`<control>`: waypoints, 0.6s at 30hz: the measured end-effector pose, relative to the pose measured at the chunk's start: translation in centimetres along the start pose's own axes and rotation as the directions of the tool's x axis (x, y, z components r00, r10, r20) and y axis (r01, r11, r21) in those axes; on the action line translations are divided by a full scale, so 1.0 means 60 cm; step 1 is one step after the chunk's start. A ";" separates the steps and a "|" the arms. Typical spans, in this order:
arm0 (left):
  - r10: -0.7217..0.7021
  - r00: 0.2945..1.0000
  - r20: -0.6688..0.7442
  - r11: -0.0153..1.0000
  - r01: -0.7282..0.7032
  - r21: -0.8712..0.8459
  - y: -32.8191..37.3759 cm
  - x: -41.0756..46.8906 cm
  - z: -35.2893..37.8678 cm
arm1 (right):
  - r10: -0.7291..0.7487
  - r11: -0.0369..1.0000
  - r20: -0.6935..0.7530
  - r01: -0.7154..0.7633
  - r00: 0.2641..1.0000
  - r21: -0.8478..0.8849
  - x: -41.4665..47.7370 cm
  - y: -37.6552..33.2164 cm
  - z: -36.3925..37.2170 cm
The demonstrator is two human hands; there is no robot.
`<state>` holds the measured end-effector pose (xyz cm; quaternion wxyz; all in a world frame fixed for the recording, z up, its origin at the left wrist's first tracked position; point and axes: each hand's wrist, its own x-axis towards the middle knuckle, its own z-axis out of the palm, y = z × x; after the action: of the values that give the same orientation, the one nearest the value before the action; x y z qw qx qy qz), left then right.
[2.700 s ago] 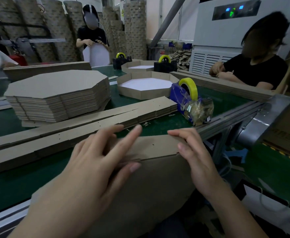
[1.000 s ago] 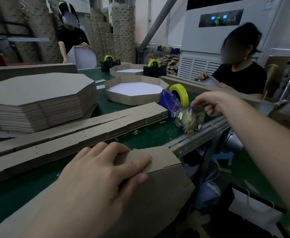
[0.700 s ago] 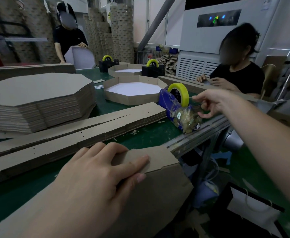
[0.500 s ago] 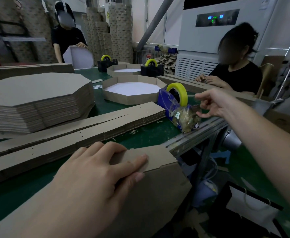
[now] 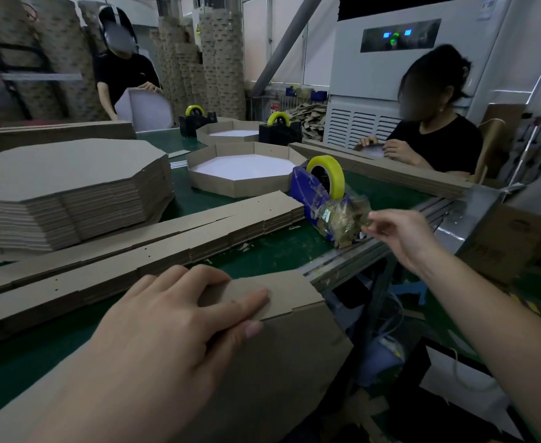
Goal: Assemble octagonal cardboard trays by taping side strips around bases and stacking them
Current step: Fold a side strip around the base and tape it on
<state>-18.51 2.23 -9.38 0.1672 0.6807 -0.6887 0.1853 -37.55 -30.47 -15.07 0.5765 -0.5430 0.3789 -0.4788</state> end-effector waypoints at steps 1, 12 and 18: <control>0.004 1.000 0.002 1.000 -0.004 0.005 0.001 0.000 0.000 | 0.002 0.990 -0.042 -0.008 0.999 -0.142 -0.001 0.004 -0.003; 0.000 0.998 0.070 0.999 -0.002 0.037 0.006 0.006 -0.013 | -0.276 0.740 0.061 0.253 0.959 -0.623 -0.132 -0.051 0.024; -0.076 0.989 0.129 0.997 0.075 0.011 0.019 0.014 -0.014 | -0.288 0.908 0.334 0.366 0.898 -0.202 -0.291 -0.106 0.108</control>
<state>-19.70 1.90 -8.25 0.1270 0.7174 -0.6712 0.1367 -36.69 -11.63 -9.43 0.4610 -0.7356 0.2499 -0.4288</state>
